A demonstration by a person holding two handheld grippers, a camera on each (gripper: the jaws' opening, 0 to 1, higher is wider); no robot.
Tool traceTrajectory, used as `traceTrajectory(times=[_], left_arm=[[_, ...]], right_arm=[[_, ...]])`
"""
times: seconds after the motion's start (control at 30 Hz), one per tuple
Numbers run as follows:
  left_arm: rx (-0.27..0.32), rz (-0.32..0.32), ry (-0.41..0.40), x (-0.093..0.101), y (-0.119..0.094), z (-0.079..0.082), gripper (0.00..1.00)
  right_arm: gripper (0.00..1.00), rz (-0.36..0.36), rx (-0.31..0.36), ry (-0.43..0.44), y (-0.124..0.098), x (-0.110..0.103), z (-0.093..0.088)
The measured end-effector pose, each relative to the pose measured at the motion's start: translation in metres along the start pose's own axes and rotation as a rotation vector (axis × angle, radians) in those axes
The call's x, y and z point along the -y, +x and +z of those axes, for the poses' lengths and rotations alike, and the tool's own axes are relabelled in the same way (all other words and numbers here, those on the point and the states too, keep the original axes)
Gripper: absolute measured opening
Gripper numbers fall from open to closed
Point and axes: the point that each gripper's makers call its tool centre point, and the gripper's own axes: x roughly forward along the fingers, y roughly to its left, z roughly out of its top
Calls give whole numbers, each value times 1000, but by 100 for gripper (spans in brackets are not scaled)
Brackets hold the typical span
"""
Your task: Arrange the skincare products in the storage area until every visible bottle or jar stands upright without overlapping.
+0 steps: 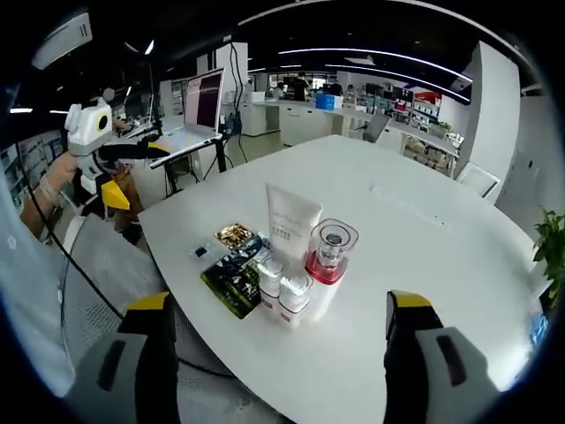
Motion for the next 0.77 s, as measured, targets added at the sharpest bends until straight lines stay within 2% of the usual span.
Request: traceTrajectory(times=[0.27,0.4,0.77], left_arm=[[15,11,5,5,-3,4,97],[21,8,9,8,-4,7,97],[16,-28,38,18,-1,9,97]], right_arm=[[100,-6,14,-12,-3,1,5],[100,-4,14,-12,-5,-2,1],[100,-28,38,-8,-12,-1,0]])
